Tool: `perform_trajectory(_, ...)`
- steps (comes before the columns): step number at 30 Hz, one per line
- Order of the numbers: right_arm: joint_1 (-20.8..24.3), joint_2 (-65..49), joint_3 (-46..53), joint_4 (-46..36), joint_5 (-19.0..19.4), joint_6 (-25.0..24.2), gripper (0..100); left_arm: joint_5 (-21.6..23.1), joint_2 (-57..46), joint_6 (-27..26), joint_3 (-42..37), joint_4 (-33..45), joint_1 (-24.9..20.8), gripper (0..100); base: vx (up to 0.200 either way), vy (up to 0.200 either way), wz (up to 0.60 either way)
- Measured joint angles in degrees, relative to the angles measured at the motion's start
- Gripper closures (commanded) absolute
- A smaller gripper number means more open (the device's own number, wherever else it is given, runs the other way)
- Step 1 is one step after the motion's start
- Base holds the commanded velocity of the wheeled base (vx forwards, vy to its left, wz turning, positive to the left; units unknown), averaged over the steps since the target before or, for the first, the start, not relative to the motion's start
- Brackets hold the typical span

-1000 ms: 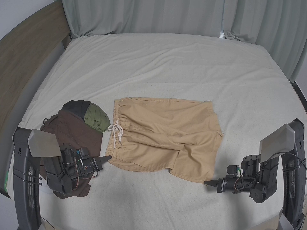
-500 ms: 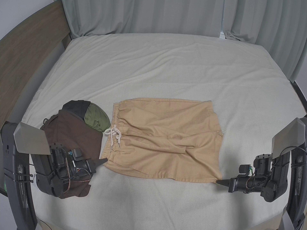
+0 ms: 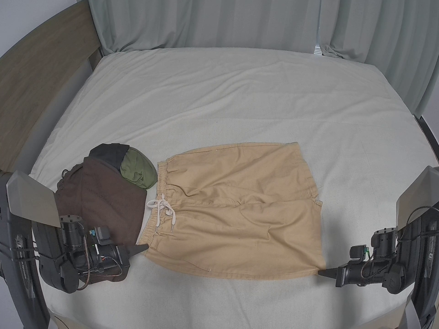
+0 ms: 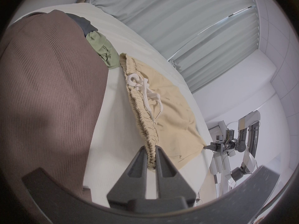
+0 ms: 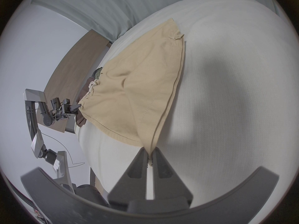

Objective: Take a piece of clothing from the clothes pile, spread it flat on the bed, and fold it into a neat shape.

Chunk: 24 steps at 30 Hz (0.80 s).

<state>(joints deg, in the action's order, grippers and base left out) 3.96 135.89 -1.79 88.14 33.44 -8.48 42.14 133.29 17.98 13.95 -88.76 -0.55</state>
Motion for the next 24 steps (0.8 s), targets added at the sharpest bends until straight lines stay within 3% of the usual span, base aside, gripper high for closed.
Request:
perform_trajectory(10,-0.74,0.63,0.52,0.02,0.04,0.79,100,0.33,2.68,-3.82,-0.34,0.00,0.73,100,0.000,0.000,0.00)
perform_trajectory(11,-0.77,0.68,0.54,0.02,0.04,0.79,100,0.35,2.86,-3.82,-0.26,0.00,0.77,0,0.000,0.000,0.00)
perform_trajectory(13,-0.88,0.77,0.54,0.00,0.06,0.79,100,0.33,3.15,-3.80,0.05,0.02,0.77,0,0.000,0.000,0.00)
perform_trajectory(14,-1.05,0.79,0.54,0.00,0.06,0.80,0,0.33,3.25,-3.82,0.13,0.00,0.82,0,0.000,0.000,0.00)
perform_trajectory(24,-1.32,0.79,0.17,0.00,0.88,0.79,0,0.83,3.73,-3.73,-0.50,0.02,0.44,0,0.000,0.000,0.00)
